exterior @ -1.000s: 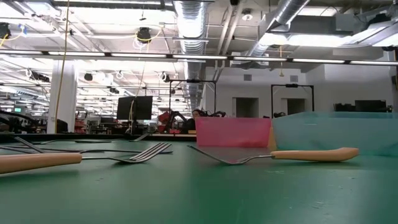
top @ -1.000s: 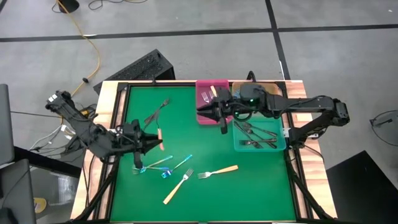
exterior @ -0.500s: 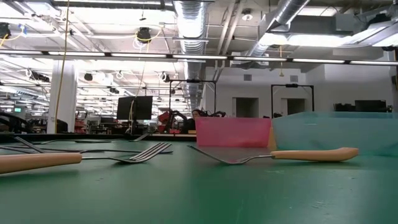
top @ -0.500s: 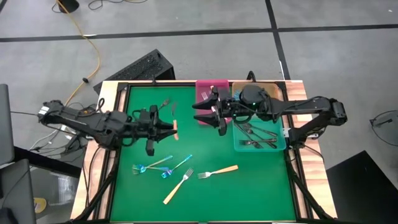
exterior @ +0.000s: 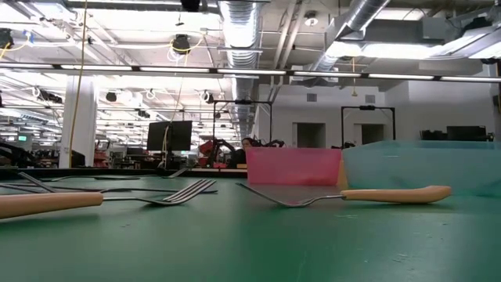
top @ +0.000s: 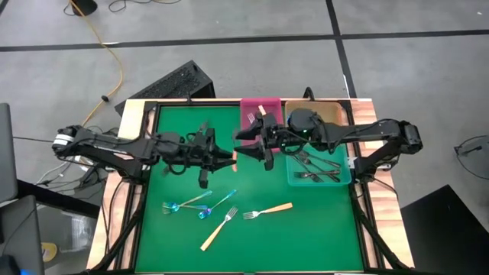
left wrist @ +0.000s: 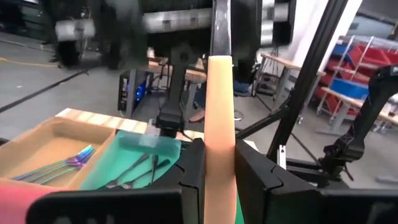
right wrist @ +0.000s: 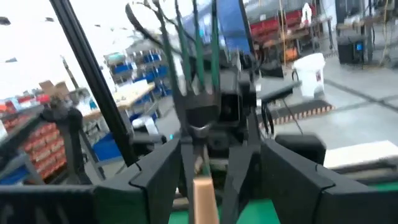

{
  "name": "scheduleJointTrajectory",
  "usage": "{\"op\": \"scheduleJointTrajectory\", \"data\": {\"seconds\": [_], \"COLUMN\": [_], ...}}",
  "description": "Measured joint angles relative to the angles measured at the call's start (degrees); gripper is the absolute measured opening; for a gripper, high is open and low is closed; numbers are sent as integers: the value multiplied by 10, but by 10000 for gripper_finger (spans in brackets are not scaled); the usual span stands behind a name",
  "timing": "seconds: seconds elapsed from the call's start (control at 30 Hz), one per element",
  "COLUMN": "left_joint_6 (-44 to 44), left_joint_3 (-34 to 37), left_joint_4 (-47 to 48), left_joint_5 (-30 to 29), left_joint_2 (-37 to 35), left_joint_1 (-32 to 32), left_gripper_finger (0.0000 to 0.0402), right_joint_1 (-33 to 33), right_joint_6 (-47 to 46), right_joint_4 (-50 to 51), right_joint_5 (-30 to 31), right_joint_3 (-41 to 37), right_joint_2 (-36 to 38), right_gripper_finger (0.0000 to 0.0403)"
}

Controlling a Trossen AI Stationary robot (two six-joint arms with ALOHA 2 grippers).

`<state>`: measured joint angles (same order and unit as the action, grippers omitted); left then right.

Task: Sort silverware by color (type)
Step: Put the yellow fork into the pink bin

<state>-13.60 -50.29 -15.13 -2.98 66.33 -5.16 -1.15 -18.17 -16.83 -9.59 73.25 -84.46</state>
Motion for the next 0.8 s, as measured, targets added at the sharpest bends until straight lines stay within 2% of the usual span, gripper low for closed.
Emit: {"op": "scheduleJointTrajectory", "data": {"seconds": [0.3,0.4,0.53,0.73,0.8], "left_joint_6": [-5,-8,-9,-10,-12], "left_joint_3": [0,0,0,0,0], "left_joint_4": [-27,-25,-25,-23,-20], "left_joint_5": [10,12,11,10,10], "left_joint_2": [12,12,12,12,12], "left_joint_1": [6,7,10,11,11], "left_gripper_finger": [39,39,39,39,39], "right_joint_1": [0,0,-1,-1,-1], "right_joint_6": [3,7,11,18,20], "right_joint_4": [32,37,42,43,45], "right_joint_5": [-9,-11,-14,-28,-28], "right_joint_3": [0,0,0,0,0], "right_joint_2": [-1,0,-5,-11,-11], "right_gripper_finger": [239,225,182,86,68]}}
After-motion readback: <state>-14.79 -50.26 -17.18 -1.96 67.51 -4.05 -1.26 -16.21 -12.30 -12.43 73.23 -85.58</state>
